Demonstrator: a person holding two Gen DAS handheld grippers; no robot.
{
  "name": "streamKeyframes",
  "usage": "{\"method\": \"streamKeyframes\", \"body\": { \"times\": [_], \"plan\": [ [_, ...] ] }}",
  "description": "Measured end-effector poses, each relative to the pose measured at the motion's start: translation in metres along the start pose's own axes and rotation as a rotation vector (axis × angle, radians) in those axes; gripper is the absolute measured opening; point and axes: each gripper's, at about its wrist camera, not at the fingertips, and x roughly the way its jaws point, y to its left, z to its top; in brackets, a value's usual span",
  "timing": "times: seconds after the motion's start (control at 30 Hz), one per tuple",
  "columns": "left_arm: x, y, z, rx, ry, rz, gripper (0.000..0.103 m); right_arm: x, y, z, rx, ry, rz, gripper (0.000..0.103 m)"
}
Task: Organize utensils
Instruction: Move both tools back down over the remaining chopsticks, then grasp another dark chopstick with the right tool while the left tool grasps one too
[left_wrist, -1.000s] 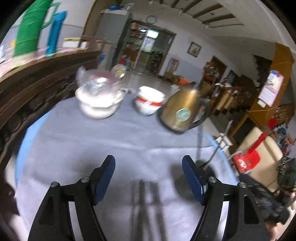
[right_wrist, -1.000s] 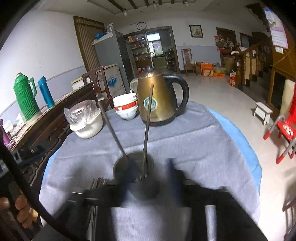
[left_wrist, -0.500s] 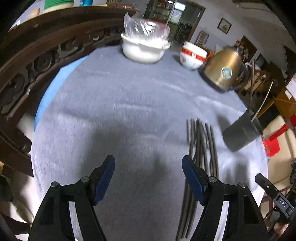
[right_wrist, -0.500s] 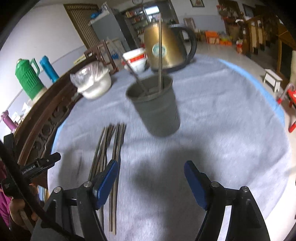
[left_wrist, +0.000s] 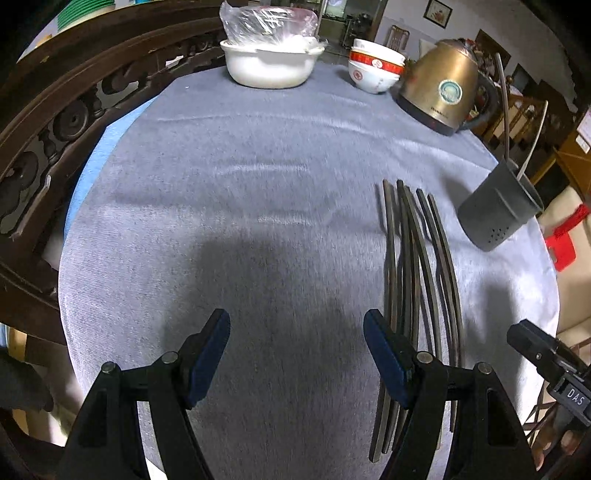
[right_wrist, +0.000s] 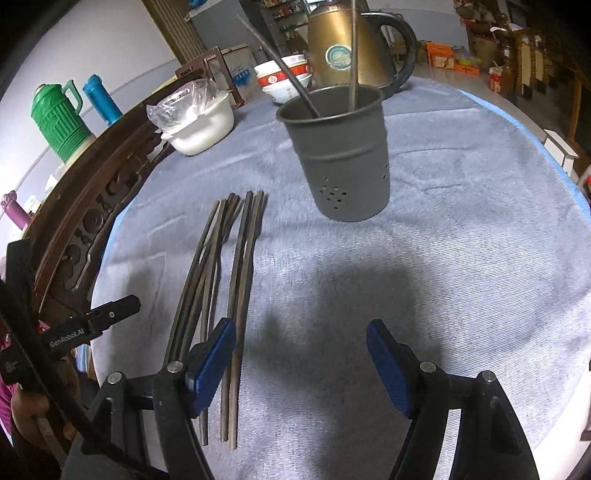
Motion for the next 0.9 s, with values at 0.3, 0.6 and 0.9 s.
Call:
{"method": "streamKeyframes", "body": {
  "times": [0.3, 0.6, 0.9],
  "plan": [
    [0.001, -0.005, -0.005, 0.032, 0.019, 0.001, 0.075, 0.013, 0.021, 0.009, -0.062, 0.030, 0.018, 0.069],
    [0.001, -0.005, -0.005, 0.037, 0.028, -0.009, 0.075, 0.052, 0.039, 0.034, -0.073, 0.100, 0.015, 0.039],
    [0.007, -0.007, 0.000, 0.047, 0.041, -0.018, 0.075, 0.068, 0.040, 0.043, -0.062, 0.153, 0.012, 0.029]
  ]
}}
